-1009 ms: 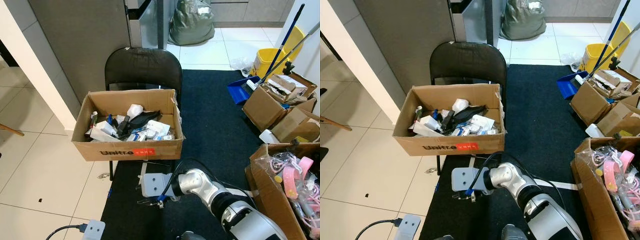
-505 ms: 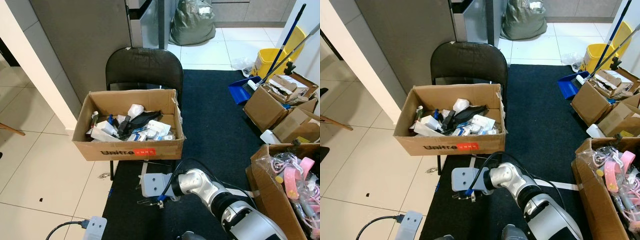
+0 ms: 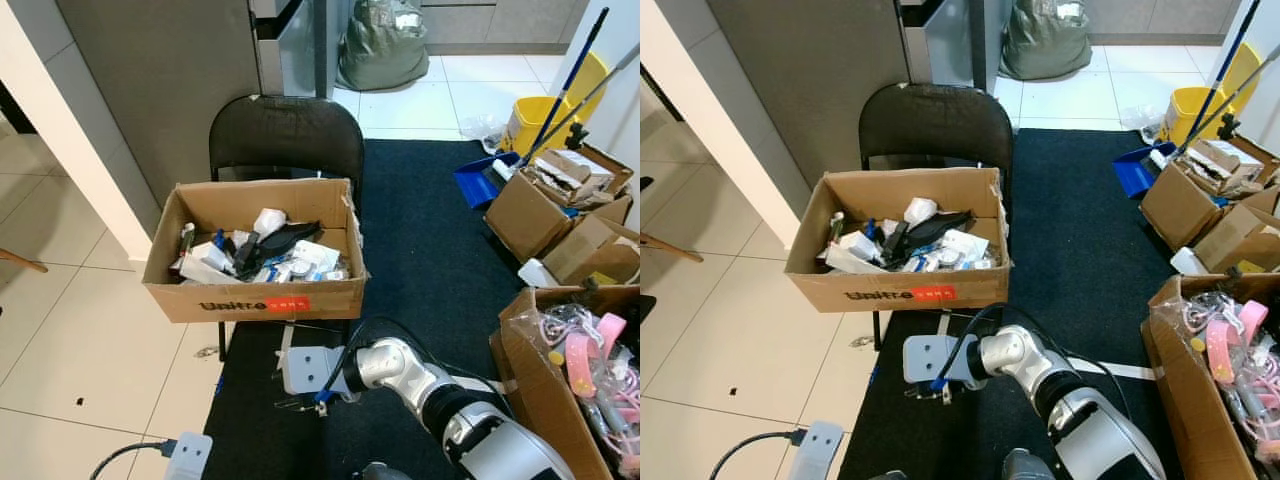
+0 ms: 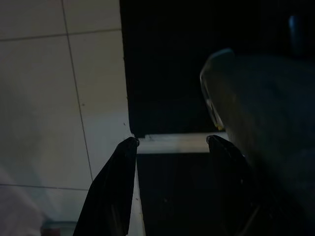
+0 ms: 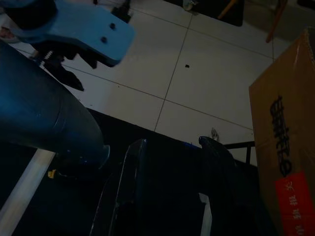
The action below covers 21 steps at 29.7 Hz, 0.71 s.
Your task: Picking trash to rubbish bin
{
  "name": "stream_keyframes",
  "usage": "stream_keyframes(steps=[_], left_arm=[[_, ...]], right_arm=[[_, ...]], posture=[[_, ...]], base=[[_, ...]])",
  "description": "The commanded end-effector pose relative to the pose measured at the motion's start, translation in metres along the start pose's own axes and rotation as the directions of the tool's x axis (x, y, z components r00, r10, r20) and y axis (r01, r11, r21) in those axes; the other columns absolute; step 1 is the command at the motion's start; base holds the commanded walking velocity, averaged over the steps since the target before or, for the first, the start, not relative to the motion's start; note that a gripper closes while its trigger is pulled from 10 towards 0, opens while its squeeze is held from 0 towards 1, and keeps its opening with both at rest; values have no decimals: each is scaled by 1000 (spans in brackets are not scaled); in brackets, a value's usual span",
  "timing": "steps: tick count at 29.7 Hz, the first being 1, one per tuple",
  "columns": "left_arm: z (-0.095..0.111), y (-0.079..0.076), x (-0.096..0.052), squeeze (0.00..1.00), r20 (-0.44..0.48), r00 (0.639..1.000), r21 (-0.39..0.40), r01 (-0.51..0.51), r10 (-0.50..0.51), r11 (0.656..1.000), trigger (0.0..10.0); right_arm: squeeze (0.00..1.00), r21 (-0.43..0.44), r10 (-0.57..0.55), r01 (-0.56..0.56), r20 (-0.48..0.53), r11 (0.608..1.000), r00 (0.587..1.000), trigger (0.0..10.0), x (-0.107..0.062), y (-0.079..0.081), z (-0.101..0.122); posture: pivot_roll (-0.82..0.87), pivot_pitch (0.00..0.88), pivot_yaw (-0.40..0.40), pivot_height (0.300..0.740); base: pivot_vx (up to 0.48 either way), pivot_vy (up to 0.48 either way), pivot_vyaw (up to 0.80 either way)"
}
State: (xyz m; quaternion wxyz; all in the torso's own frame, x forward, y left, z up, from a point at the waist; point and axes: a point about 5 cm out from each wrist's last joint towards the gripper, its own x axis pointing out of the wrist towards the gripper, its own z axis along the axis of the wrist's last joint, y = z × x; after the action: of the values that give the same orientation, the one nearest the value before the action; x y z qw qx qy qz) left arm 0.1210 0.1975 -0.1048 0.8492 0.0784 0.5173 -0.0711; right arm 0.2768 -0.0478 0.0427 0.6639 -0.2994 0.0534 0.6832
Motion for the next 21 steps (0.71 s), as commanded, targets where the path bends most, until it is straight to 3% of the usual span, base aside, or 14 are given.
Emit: stream_keyframes(steps=[1,8,21], left_arm=[[-15,2,-4,0,-42,999,2,14,-14,1000,10000],[-21,4,-6,0,-53,999,-1,11,-11,1000,10000],[-4,-29,3,0,-52,998,-1,36,-36,999,10000]], right_arm=[[0,7,10,-10,-1,1000,1000,10000,2,3,-1],[0,6,10,-10,1,1000,1000,10000,1,3,-1],[0,7,9,-9,-1,1000,1000,10000,1,2,-1]], posture=[[-46,76,47,740],[-43,85,50,740],[-40,84,50,740]], base=[[0,0,0],[0,0,0],[0,0,0]])
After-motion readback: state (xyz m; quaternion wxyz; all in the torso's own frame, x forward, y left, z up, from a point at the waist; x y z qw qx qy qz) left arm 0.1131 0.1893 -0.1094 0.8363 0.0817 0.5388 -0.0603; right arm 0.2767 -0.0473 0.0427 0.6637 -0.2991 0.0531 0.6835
